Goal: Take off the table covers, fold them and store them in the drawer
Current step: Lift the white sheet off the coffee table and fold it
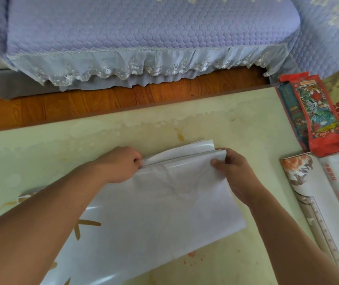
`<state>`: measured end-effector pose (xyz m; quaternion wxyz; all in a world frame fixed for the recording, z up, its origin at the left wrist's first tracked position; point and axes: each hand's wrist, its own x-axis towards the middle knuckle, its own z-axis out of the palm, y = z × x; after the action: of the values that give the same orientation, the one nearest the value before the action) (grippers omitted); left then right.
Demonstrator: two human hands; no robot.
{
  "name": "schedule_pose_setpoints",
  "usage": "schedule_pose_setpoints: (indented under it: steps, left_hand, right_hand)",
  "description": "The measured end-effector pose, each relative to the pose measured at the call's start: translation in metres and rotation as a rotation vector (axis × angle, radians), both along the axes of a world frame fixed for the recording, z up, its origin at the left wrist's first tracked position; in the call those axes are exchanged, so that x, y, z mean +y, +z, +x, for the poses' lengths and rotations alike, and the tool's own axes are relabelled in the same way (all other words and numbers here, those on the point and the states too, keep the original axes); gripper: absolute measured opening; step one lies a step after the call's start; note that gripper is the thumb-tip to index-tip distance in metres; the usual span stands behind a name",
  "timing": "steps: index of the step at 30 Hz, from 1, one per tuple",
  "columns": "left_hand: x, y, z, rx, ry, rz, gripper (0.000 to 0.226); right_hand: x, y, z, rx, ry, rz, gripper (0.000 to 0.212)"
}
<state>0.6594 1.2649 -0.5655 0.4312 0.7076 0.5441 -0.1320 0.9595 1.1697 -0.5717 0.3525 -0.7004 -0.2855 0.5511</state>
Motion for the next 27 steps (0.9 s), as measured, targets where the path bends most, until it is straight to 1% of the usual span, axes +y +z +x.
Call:
schedule_pose_setpoints:
  steps: [2, 5, 7, 8, 10, 12, 13, 15, 16, 17, 19, 21, 22, 24, 25, 27]
  left_hand:
    - [0.0, -0.004, -0.002, -0.009, 0.048, 0.016, 0.042]
    - [-0.007, -0.013, -0.005, -0.067, 0.226, 0.024, 0.034]
    - [-0.01, -0.016, -0.003, -0.069, 0.287, 0.04, 0.039]
    - [-0.01, -0.016, -0.001, -0.069, 0.301, 0.041, 0.038]
    - [-0.009, -0.015, 0.001, -0.067, 0.32, 0.035, 0.029]
    - [-0.011, -0.015, 0.003, -0.048, 0.337, 0.046, 0.02]
    - [-0.013, -0.015, 0.006, -0.029, 0.333, 0.061, 0.018]
    - [-0.017, -0.018, 0.011, 0.006, 0.306, 0.108, 0.018]
    - [-0.018, -0.019, 0.012, 0.017, 0.294, 0.122, 0.018]
    - [-0.017, -0.02, 0.012, 0.026, 0.283, 0.125, 0.018]
    - [-0.015, -0.02, 0.013, 0.049, 0.248, 0.12, 0.017]
    - [-0.014, -0.02, 0.014, 0.067, 0.221, 0.119, 0.015]
    - [-0.015, -0.019, 0.015, 0.067, 0.227, 0.113, 0.014]
    - [-0.012, -0.016, 0.015, 0.054, 0.269, 0.073, 0.012]
    - [-0.009, -0.014, 0.014, 0.043, 0.288, 0.043, 0.015]
    - [-0.002, -0.008, 0.013, 0.013, 0.302, -0.013, 0.026]
  right_hand:
    - [0.007, -0.006, -0.003, -0.073, -0.02, -0.049, 0.022]
    - [0.02, -0.013, -0.009, -0.297, 0.019, -0.168, 0.03]
    - [0.022, -0.015, -0.01, -0.446, 0.0, -0.236, 0.031]
    - [0.021, -0.015, -0.011, -0.479, -0.017, -0.253, 0.027]
    - [0.016, -0.014, -0.009, -0.509, -0.03, -0.278, 0.017]
    - [0.013, -0.012, -0.01, -0.562, -0.001, -0.301, 0.017]
    - [0.012, -0.011, -0.011, -0.619, 0.029, -0.306, 0.016]
    - [0.011, -0.011, -0.014, -0.726, 0.055, -0.265, 0.016]
    - [0.009, -0.011, -0.015, -0.745, 0.037, -0.218, 0.018]
    - [0.008, -0.01, -0.017, -0.739, 0.002, -0.169, 0.016]
    - [0.002, -0.004, -0.021, -0.714, -0.072, -0.06, 0.005]
    - [-0.004, 0.002, -0.023, -0.707, -0.132, 0.02, 0.005]
    - [-0.006, 0.004, -0.024, -0.67, -0.155, 0.036, 0.006]
    - [-0.005, 0.006, -0.027, -0.537, -0.175, 0.049, 0.009]
    - [-0.003, 0.006, -0.029, -0.489, -0.166, 0.047, 0.01]
    - [0.007, 0.004, -0.032, -0.466, -0.131, 0.028, 0.01]
